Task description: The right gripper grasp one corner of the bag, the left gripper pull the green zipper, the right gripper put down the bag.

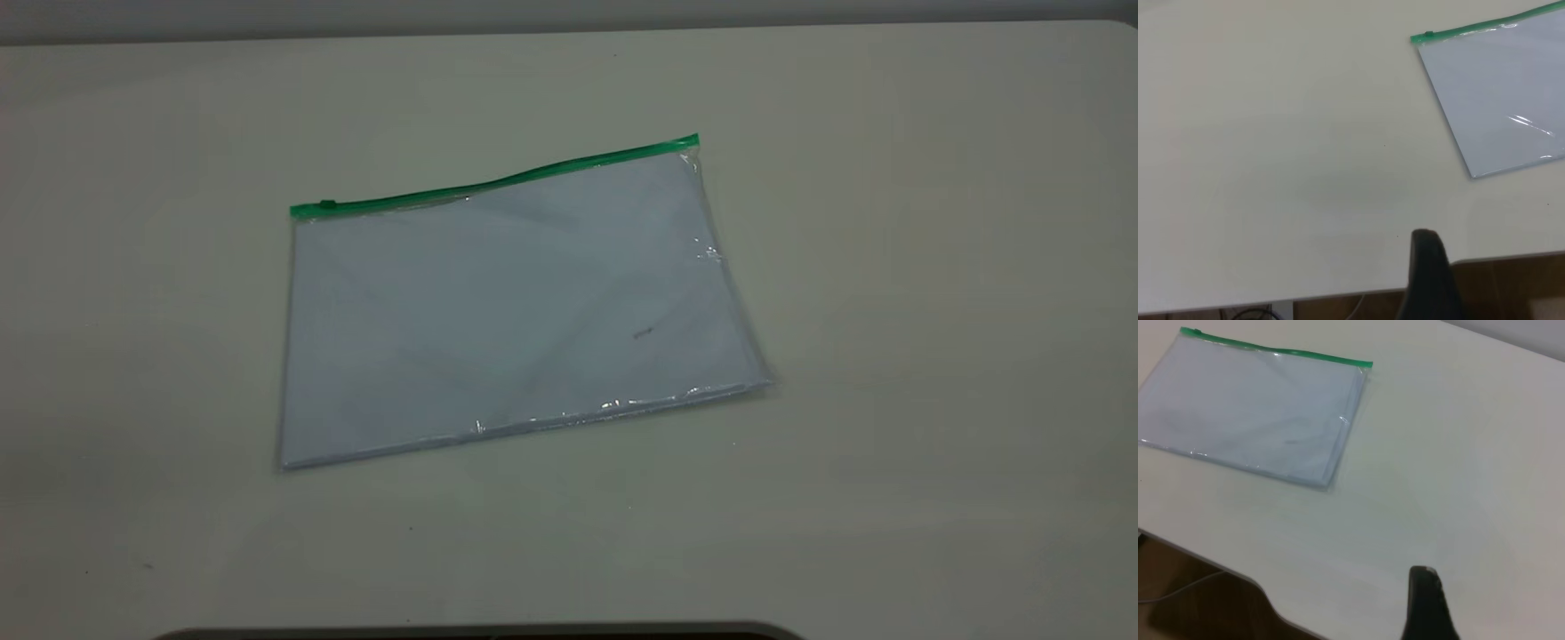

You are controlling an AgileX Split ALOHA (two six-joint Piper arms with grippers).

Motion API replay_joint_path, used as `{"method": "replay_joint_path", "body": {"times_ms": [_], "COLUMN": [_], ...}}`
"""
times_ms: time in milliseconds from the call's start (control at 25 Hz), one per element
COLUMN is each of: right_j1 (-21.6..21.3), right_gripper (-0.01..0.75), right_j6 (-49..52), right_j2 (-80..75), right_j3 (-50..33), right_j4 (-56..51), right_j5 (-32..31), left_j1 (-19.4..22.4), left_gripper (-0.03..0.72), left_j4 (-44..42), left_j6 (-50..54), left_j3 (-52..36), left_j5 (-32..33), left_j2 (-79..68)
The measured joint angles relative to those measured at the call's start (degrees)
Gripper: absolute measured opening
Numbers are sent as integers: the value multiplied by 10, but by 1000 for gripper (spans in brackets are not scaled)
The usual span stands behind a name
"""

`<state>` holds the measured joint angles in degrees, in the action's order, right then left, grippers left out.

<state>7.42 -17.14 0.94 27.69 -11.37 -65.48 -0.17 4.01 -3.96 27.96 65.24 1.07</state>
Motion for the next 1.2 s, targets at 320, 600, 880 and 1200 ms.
{"method": "replay_joint_path", "body": {"times_ms": [320, 600, 880, 1200], "right_j1": [0, -15, -63, -63], "right_gripper": [534, 534, 534, 534], "right_j6": [0, 0, 74, 140], "right_j2": [0, 0, 0, 0], "right_j3": [0, 0, 0, 0], "right_j4": [0, 0, 61, 110], "right_j5": [0, 0, 3, 4], "left_j1": [0, 0, 0, 0], "left_gripper": [563, 563, 563, 563], "left_j4": [0, 0, 0, 0], "left_j6": [3, 3, 3, 3], "left_j3": [0, 0, 0, 0], "left_j5": [0, 0, 0, 0], "left_j2": [0, 0, 0, 0]}}
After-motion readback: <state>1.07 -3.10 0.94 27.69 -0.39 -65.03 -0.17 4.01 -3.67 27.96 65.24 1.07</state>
